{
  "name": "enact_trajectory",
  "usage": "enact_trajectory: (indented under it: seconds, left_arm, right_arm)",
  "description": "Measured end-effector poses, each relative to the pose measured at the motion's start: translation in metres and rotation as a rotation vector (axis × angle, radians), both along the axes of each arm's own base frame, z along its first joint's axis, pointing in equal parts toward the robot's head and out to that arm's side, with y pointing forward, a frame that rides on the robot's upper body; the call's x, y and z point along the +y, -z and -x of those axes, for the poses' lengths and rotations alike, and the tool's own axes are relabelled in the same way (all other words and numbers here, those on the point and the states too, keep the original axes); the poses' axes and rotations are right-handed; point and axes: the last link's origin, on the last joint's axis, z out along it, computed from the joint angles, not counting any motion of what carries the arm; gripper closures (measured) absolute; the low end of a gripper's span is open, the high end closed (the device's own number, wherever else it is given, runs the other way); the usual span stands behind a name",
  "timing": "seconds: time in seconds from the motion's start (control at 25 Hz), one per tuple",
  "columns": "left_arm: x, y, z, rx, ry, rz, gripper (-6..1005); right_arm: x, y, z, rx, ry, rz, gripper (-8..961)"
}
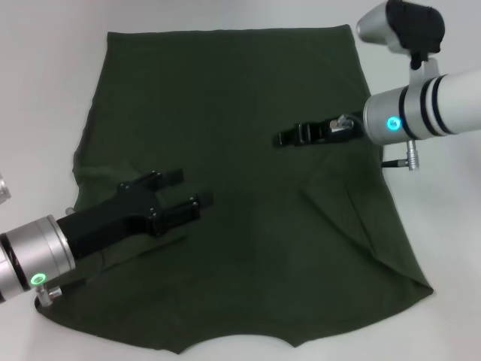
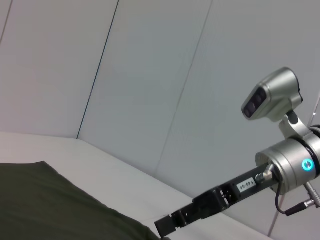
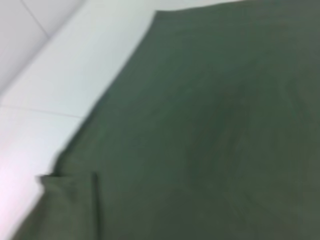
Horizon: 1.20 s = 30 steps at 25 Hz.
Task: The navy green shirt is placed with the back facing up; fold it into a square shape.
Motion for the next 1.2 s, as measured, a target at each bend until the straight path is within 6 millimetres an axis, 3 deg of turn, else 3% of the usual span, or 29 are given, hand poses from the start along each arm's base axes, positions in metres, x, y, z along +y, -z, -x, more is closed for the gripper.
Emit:
enact_trajectory:
  seconds: [0.24, 0.44, 0.68, 1.2]
  left_arm:
    - [-0.001, 0.000, 0.000, -0.002, 0.002, 0.001, 171]
    - [-0.001, 0.002, -0.002, -0.002, 0.011, 0.007, 171]
    - [-0.001, 0.003, -0.002, -0.001, 0.012, 0.008, 171]
    - [-0.002, 0.003, -0.001, 0.015, 0.023, 0.006, 170]
  right_arm:
    - [0.000, -0.027, -0.017, 0.016, 0.025, -0.014, 494]
    - [-0.010, -0.043, -0.045, 0.008, 0.100, 0.040, 248]
    - [-0.023, -0.048, -0.065, 0.013, 0.174, 0.091, 68]
    - [-0.035, -0.026, -0.077, -0.019, 0.236, 0.124, 34]
